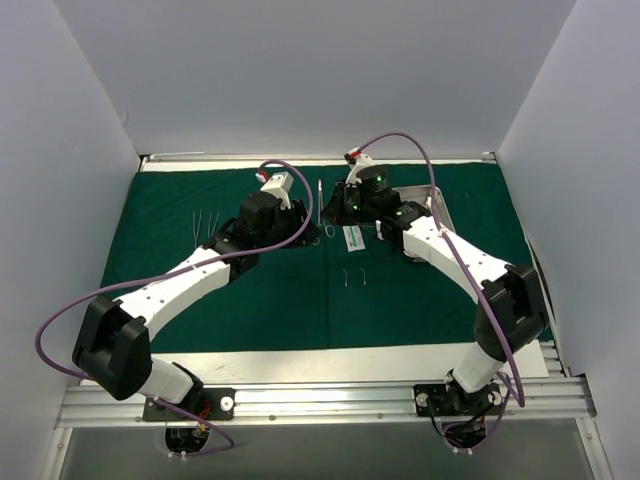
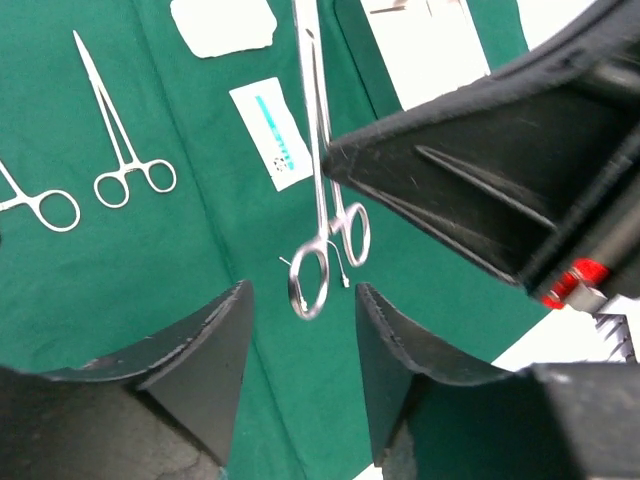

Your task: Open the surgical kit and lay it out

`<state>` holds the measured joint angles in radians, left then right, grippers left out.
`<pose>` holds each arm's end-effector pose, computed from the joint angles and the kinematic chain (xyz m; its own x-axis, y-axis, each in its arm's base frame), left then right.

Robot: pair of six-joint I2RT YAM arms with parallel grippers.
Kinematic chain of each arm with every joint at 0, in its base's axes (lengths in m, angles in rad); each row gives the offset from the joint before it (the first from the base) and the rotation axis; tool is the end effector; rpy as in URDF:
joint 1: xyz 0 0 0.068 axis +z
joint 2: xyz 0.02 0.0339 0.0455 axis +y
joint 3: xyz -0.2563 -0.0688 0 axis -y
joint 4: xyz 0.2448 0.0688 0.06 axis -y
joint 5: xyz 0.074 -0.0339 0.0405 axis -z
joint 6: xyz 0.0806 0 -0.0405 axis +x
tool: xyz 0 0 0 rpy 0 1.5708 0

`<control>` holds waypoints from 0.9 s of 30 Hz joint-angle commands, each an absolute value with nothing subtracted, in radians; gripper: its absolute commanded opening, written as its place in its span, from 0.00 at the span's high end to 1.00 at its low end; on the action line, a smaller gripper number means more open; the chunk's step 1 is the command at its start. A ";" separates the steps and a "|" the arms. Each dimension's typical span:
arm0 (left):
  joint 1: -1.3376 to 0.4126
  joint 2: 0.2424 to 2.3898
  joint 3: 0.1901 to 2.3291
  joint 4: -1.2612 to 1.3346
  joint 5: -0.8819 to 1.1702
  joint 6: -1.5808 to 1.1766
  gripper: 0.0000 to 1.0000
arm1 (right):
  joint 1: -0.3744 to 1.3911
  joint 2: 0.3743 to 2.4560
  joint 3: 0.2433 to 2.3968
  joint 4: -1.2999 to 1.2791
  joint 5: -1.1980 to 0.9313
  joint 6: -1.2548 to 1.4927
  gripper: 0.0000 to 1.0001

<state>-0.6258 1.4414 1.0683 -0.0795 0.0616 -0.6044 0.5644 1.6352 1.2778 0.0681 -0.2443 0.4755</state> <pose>0.3016 -0.2241 0.2668 -0.6494 -0.2305 -0.7247 0.3166 0.7845 -0.5332 0.3552 0.2479 0.2964 -0.5416 0.1829 -0.8205 -0.5252 0.6885 0.5001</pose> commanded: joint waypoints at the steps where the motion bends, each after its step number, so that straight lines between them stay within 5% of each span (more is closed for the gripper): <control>1: -0.629 1.451 1.118 -0.008 0.071 -0.612 0.47 | 0.577 1.566 1.264 0.127 -0.264 0.483 1.00; 5: -0.629 1.463 1.121 0.017 0.068 -0.612 0.51 | 0.577 1.562 1.258 0.143 -0.278 0.486 1.00; 18: -0.626 1.434 1.072 0.067 0.051 -0.621 0.95 | 0.591 1.569 1.238 0.187 -0.304 0.483 1.00; 21: -0.618 1.416 1.048 0.074 0.044 -0.627 0.98 | 0.591 1.575 1.235 0.198 -0.304 0.489 1.00; 27: -0.569 1.371 0.988 0.081 0.055 -0.635 0.98 | 0.589 1.568 1.249 0.183 -0.278 0.473 0.76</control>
<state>-0.5983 1.4208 1.0027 0.0189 0.0608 -0.6254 0.5842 1.6112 1.2350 0.1616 -0.2817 0.4892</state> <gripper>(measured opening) 0.082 0.209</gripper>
